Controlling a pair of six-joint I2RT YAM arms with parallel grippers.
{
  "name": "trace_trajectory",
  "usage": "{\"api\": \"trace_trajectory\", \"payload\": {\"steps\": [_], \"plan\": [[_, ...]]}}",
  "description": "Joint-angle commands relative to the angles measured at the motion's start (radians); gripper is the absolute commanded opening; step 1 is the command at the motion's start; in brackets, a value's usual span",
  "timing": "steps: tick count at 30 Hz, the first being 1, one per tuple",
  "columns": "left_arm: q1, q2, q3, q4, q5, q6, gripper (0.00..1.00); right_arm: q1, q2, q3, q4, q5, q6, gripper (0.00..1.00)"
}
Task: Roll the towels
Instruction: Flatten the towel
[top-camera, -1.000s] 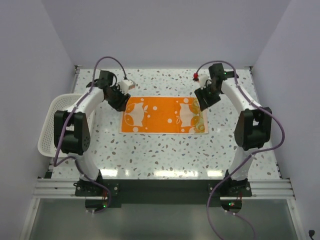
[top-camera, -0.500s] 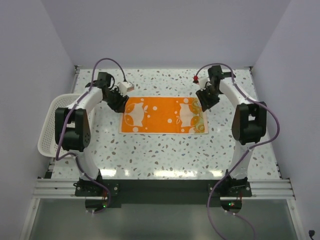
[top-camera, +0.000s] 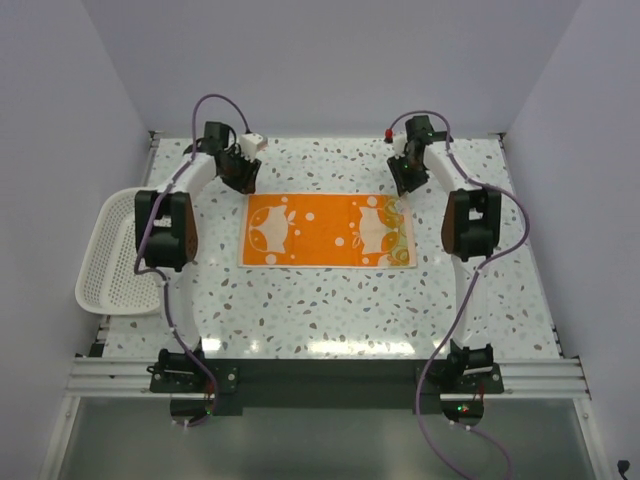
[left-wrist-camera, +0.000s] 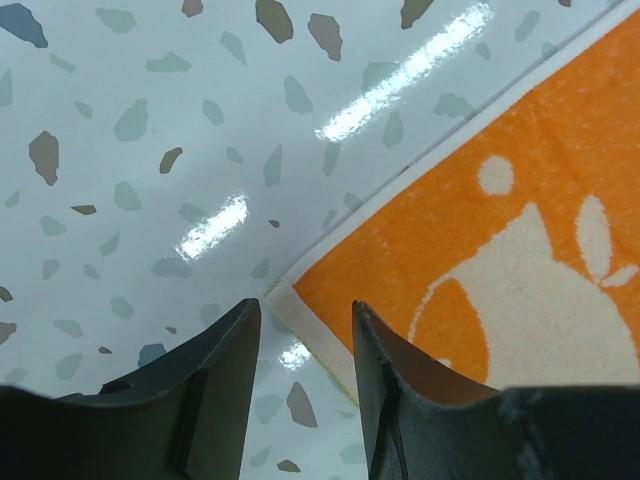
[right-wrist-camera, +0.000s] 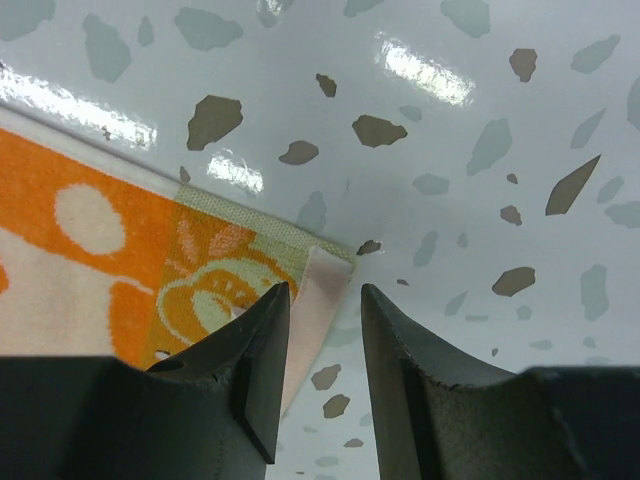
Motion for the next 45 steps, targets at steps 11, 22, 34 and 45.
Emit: {"api": "trace_trajectory", "payload": {"steps": [11,22,34,45], "plan": [[0.012,0.065,0.087,0.056,-0.033,-0.083,0.45,-0.003,0.055,0.074,0.040,-0.002,0.079,0.40],[0.020,0.075,0.081,0.045,-0.041,-0.089,0.42,-0.008,0.072,0.065,0.026,-0.022,0.078,0.29],[0.055,0.092,0.092,0.045,-0.003,-0.127,0.31,-0.019,0.027,0.062,0.020,-0.038,0.069,0.00],[0.055,0.120,0.095,0.037,0.040,-0.136,0.37,-0.019,0.021,0.061,0.018,-0.056,0.078,0.00]]}}
